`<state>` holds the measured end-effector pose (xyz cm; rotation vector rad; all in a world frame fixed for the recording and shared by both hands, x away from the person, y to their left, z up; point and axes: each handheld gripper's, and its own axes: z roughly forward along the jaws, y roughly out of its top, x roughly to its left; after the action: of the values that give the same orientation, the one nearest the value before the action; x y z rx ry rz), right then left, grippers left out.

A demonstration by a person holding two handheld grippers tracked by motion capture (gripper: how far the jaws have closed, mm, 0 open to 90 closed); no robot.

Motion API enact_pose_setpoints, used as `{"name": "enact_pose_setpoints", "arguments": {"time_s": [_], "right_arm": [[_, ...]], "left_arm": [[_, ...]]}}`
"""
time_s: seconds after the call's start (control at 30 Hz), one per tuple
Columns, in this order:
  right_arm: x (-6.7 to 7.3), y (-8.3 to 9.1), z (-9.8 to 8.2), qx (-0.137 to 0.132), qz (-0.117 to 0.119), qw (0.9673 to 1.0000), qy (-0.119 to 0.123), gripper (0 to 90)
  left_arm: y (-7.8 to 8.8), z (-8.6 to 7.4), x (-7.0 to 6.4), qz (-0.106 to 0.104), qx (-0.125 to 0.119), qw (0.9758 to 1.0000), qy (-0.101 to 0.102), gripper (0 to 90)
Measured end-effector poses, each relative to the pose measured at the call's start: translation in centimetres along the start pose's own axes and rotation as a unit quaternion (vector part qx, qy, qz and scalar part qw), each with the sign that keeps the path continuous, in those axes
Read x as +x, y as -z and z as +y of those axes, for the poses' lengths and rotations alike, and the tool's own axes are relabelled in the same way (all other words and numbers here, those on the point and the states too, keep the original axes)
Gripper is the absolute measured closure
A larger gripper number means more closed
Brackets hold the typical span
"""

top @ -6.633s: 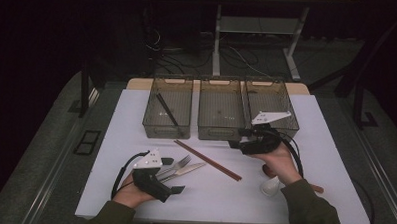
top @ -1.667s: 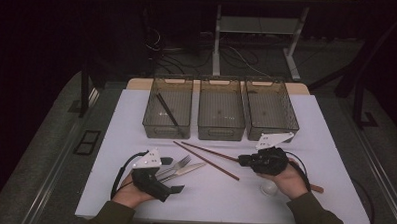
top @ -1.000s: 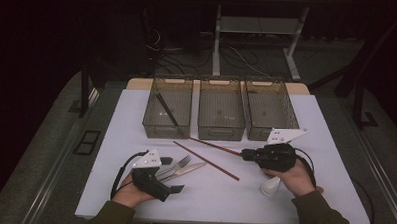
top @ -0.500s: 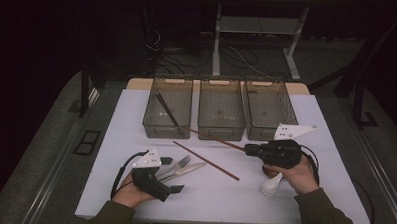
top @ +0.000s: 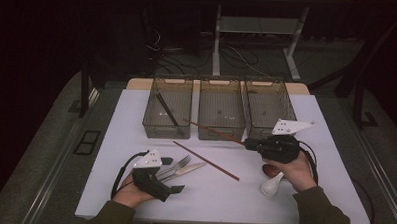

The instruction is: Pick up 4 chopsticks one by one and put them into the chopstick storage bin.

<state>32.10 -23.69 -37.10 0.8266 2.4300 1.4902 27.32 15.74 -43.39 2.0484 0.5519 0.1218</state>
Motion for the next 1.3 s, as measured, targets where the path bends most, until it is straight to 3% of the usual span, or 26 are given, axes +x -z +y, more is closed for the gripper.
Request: {"name": "enact_pose_setpoints", "arguments": {"time_s": [0.57,1.03,1.3], "right_arm": [[-0.6,-3.3,2.1,0.0,-0.036,0.9993,-0.003,83.4],[-0.8,-6.1,6.0,0.003,-0.061,0.9981,-0.004,83.4],[-1.1,-8.1,7.2,0.008,-0.075,0.9971,-0.01,83.4]], "left_arm": [[0.1,0.0,0.0,0.001,0.001,1.0,0.003,0.0],[0.1,0.0,-0.1,0.0,-0.006,1.0,0.007,0.0],[0.2,0.0,-0.1,0.0,-0.006,1.0,0.007,0.0]]}}
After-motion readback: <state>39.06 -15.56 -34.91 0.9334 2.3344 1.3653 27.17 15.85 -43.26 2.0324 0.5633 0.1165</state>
